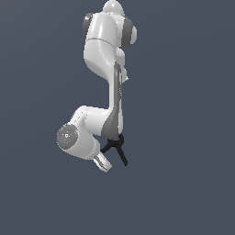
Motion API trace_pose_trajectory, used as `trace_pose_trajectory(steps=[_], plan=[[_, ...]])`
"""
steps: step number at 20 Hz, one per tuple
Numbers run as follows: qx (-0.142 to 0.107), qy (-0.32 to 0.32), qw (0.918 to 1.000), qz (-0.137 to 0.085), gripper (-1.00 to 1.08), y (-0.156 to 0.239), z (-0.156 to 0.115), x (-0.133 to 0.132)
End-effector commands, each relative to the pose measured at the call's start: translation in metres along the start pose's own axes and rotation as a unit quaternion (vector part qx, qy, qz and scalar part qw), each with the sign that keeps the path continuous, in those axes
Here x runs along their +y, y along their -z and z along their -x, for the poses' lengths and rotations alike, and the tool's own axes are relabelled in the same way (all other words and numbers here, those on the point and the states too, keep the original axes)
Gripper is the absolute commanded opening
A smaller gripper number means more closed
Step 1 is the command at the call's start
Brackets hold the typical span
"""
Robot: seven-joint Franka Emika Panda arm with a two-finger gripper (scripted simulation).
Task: Pick up the object and move it to a goal position.
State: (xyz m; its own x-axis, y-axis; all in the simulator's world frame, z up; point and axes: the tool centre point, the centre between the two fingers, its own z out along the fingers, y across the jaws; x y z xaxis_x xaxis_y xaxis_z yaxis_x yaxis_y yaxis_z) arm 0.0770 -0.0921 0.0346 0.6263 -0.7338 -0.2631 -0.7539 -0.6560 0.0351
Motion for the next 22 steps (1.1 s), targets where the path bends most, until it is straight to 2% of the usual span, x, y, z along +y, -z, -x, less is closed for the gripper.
trace_pose_trajectory(steps=[1,12,22], plan=[[0.011,-0.003,0.9999,-0.012,-1.00,0.005,0.007,-0.008],[0.078,-0.031,0.9933,-0.080,-1.00,0.031,0.043,-0.040],[0.143,-0.058,0.9772,-0.146,-1.00,0.056,0.079,-0.071]])
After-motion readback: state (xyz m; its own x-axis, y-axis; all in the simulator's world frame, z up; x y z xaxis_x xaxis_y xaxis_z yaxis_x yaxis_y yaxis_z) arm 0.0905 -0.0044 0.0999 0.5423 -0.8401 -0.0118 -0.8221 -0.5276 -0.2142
